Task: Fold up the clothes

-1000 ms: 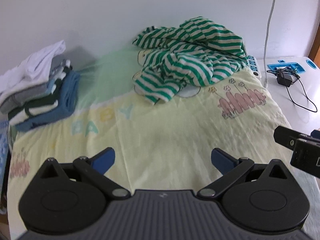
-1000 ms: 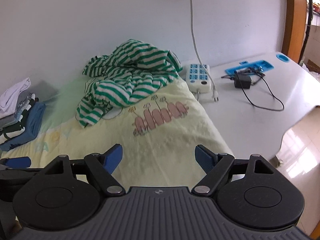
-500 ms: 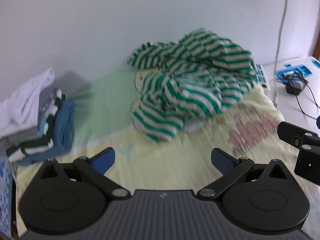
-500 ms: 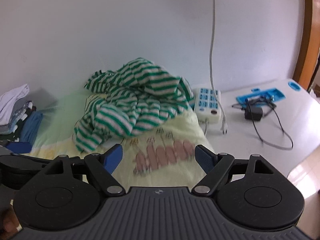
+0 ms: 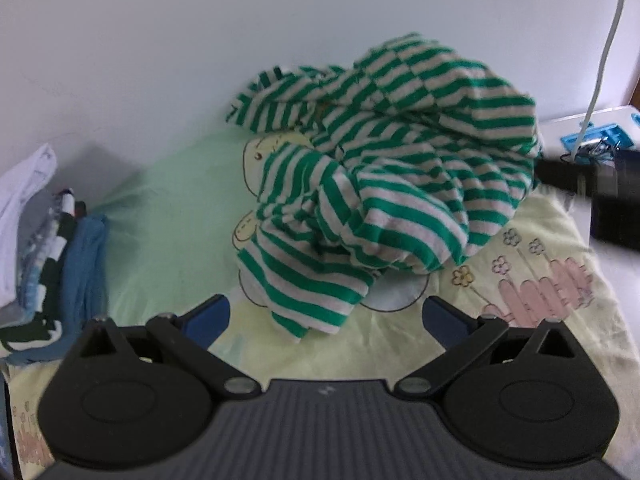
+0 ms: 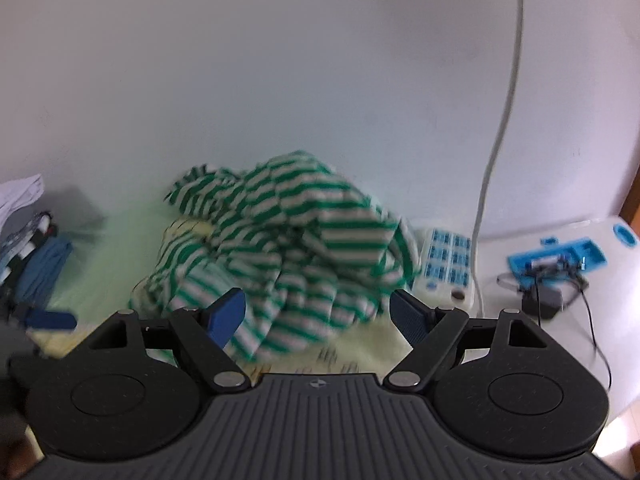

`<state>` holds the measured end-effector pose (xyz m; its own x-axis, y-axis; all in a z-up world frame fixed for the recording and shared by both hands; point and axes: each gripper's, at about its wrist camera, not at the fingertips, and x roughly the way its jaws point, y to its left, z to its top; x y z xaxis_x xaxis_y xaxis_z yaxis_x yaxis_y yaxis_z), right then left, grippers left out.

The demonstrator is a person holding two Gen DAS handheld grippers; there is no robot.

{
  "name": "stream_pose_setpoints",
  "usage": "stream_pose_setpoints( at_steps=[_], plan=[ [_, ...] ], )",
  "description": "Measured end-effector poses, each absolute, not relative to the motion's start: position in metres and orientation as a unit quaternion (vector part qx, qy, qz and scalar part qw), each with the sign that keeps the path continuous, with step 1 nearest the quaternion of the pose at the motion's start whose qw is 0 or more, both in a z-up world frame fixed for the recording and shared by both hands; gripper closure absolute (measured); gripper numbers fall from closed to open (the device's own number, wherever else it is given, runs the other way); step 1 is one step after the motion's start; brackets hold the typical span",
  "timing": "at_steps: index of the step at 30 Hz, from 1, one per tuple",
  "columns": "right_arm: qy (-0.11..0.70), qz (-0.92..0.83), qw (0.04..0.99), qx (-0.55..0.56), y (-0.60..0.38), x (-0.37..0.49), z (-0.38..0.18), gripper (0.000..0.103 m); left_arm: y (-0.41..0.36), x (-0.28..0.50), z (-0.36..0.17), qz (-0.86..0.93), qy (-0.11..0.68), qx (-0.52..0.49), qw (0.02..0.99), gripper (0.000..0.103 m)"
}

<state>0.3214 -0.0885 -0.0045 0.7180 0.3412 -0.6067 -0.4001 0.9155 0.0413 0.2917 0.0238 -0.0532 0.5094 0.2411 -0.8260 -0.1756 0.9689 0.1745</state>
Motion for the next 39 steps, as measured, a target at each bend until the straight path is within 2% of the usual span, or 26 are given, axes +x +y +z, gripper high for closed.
stream_pose_setpoints(
  at_steps=[13, 18, 21, 23, 26, 30, 31, 33, 35, 37, 39],
  plan=[
    [0.27, 0.202, 0.936, -0.096, -0.056, 0.391, -0.028, 0.023, 0.028, 0.334, -0.09, 0.11, 0.506, -0.024, 0.855, 0.001],
    [0.273, 0.179, 0.936, -0.129, -0.046, 0.41, -0.045, 0.031, 0.032, 0.353, -0.104, 0.112, 0.526, -0.043, 0.842, 0.0],
    [0.291, 0.163, 0.932, -0.14, -0.046, 0.418, -0.058, 0.05, 0.03, 0.355, -0.104, 0.111, 0.52, -0.036, 0.846, 0.0],
    [0.306, 0.153, 0.929, -0.144, -0.048, 0.424, -0.065, 0.089, 0.028, 0.353, -0.104, 0.105, 0.514, -0.028, 0.851, 0.001],
    [0.311, 0.167, 0.929, -0.109, -0.063, 0.422, -0.064, 0.095, 0.029, 0.344, -0.101, 0.09, 0.501, -0.025, 0.86, 0.009],
    [0.305, 0.185, 0.932, -0.071, -0.08, 0.416, -0.053, 0.097, 0.028, 0.332, -0.089, 0.064, 0.489, -0.025, 0.87, 0.033],
    [0.298, 0.19, 0.933, -0.063, -0.083, 0.413, -0.048, 0.099, 0.028, 0.33, -0.087, 0.057, 0.488, -0.028, 0.87, 0.046],
    [0.287, 0.2, 0.936, -0.048, -0.089, 0.406, -0.037, 0.099, 0.027, 0.327, -0.082, 0.047, 0.489, -0.034, 0.87, 0.05],
    [0.288, 0.209, 0.934, -0.047, -0.097, 0.395, -0.033, 0.1, 0.028, 0.321, -0.077, 0.049, 0.484, -0.03, 0.873, 0.064],
    [0.289, 0.218, 0.931, -0.045, -0.105, 0.384, -0.03, 0.101, 0.03, 0.312, -0.071, 0.057, 0.476, -0.017, 0.878, 0.103],
    [0.289, 0.227, 0.929, -0.043, -0.114, 0.373, -0.026, 0.101, 0.039, 0.306, -0.069, 0.06, 0.473, -0.022, 0.879, 0.103]
  ],
)
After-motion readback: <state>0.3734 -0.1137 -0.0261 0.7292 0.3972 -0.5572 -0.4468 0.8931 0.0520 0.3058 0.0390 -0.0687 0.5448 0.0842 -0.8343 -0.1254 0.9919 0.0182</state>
